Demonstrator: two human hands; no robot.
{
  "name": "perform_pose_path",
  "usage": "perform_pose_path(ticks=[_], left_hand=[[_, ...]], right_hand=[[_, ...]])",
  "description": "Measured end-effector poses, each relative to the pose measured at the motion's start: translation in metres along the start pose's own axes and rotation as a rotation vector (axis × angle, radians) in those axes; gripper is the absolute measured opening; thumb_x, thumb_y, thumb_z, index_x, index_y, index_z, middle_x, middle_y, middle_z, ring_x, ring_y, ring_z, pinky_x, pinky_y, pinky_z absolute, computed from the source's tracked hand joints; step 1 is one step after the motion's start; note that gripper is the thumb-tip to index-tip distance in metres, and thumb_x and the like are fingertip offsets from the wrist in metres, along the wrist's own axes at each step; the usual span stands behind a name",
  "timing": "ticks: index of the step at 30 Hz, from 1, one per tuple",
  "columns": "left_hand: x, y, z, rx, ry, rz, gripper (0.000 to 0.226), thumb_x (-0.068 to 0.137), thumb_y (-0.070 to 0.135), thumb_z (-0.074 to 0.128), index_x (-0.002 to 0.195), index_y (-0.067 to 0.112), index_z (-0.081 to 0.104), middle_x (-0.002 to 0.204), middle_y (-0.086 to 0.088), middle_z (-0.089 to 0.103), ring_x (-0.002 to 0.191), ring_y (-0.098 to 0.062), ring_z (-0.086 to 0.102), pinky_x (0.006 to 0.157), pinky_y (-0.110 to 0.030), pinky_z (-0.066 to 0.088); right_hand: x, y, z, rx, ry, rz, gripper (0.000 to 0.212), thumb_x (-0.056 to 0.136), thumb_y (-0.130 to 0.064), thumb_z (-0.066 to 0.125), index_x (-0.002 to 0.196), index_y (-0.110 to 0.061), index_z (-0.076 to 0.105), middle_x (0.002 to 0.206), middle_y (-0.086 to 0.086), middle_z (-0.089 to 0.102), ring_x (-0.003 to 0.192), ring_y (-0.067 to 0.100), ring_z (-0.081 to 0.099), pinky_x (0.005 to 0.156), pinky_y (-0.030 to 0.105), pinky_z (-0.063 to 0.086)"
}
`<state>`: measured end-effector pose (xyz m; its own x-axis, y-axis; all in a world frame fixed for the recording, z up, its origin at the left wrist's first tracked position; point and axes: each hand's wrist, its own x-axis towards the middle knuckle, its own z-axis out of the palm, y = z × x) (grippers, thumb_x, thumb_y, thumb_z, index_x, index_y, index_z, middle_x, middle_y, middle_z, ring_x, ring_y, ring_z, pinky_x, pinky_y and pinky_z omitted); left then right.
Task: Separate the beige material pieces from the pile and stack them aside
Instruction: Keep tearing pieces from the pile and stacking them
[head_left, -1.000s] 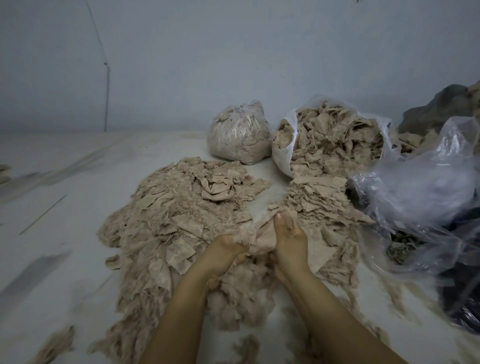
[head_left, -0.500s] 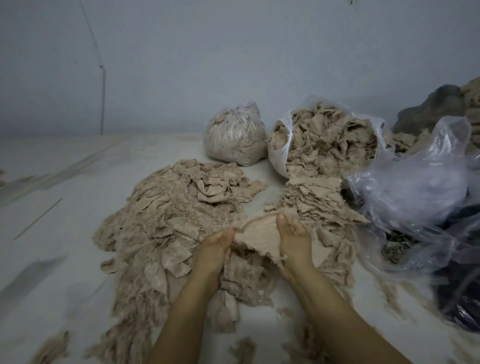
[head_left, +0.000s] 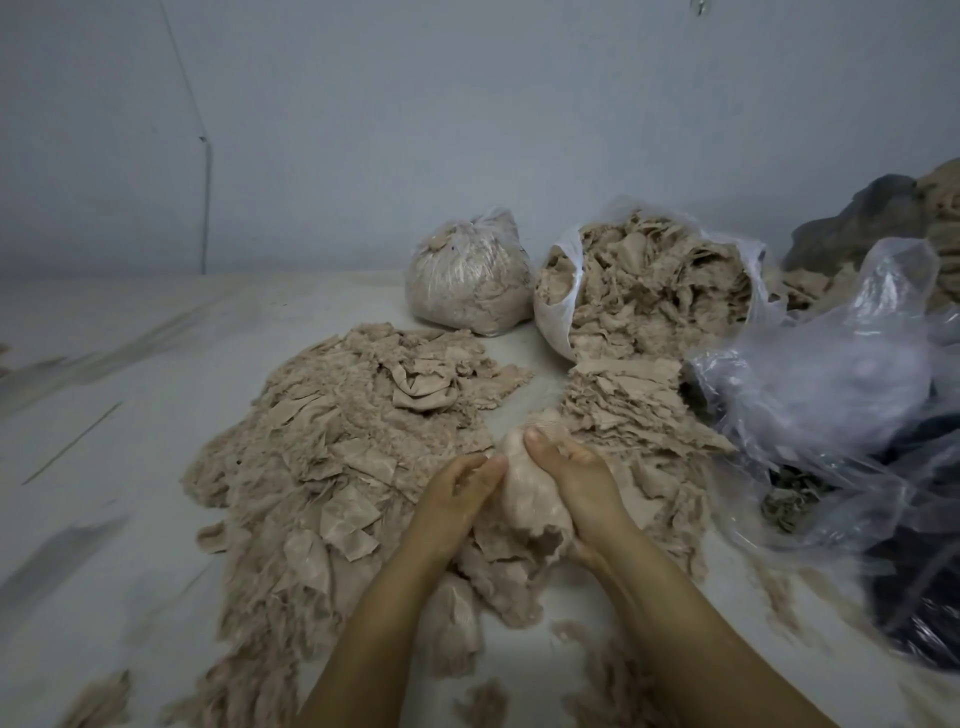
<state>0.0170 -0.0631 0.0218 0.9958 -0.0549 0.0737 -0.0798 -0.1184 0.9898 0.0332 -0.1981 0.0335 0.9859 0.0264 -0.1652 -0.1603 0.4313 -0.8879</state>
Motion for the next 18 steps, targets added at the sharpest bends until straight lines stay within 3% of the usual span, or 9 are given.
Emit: perform_pose_path(ticks=[3,5,7,9,12,16,18], left_hand=[[0.003,-0.002,-0.002,-0.117,0.071,-0.006,0.022,0.088,0.033,0.060,0.093,0.014,0.070,0.086,-0.001,0.074,0.078,-0.014,0.069,0.066,-0.022,0.054],[0.006,-0.004,-0.004,-0.128,0.163,0.014,0.023,0.094,0.021,0.056,0.077,0.009,0.066,0.072,-0.004,0.068,0.066,-0.016,0.062,0.060,-0.025,0.050],[0.009,-0.005,-0.006,-0.088,0.228,0.055,0.030,0.095,0.018,0.053,0.067,0.010,0.060,0.062,0.001,0.060,0.058,-0.011,0.055,0.055,-0.021,0.044],[0.013,-0.006,-0.007,-0.072,0.281,0.063,0.035,0.095,0.018,0.054,0.061,0.008,0.056,0.057,-0.001,0.056,0.054,-0.012,0.051,0.051,-0.020,0.041],[0.019,-0.011,-0.012,-0.038,0.331,0.030,0.044,0.095,0.026,0.054,0.067,-0.009,0.054,0.061,-0.012,0.053,0.058,-0.020,0.047,0.058,-0.029,0.039],[0.020,-0.014,-0.032,0.124,0.560,0.023,0.041,0.097,0.035,0.048,0.063,0.013,0.057,0.061,0.000,0.058,0.063,-0.018,0.056,0.057,-0.027,0.040],[0.018,-0.006,-0.030,0.241,0.468,0.118,0.039,0.097,0.042,0.042,0.077,0.017,0.064,0.077,0.002,0.062,0.075,-0.016,0.057,0.061,-0.025,0.040]], right_hand=[[-0.001,-0.003,-0.003,0.055,-0.046,0.029,0.029,0.089,-0.015,0.063,0.113,0.001,0.061,0.108,0.023,0.068,0.100,0.036,0.065,0.097,0.049,0.048],[-0.001,-0.003,-0.006,0.007,-0.002,-0.017,0.019,0.090,-0.015,0.063,0.104,-0.003,0.065,0.099,0.019,0.070,0.090,0.030,0.068,0.085,0.040,0.054],[-0.002,-0.001,-0.007,-0.036,0.051,-0.045,0.032,0.089,-0.018,0.065,0.113,0.002,0.061,0.105,0.018,0.068,0.094,0.027,0.068,0.084,0.037,0.056],[0.000,0.002,-0.007,-0.038,0.051,-0.038,0.055,0.087,-0.022,0.067,0.132,0.006,0.049,0.126,0.022,0.060,0.117,0.033,0.059,0.103,0.046,0.046],[-0.002,0.002,-0.007,-0.028,0.033,-0.030,0.060,0.087,-0.022,0.067,0.136,0.004,0.045,0.132,0.021,0.057,0.121,0.033,0.055,0.107,0.049,0.041],[-0.001,-0.003,-0.018,0.032,0.002,0.016,0.050,0.088,-0.021,0.066,0.129,0.004,0.053,0.126,0.021,0.061,0.117,0.034,0.058,0.107,0.051,0.041],[-0.001,-0.004,-0.018,-0.061,-0.034,0.017,0.059,0.082,-0.030,0.071,0.127,0.004,0.053,0.127,0.021,0.059,0.117,0.033,0.057,0.107,0.046,0.041]])
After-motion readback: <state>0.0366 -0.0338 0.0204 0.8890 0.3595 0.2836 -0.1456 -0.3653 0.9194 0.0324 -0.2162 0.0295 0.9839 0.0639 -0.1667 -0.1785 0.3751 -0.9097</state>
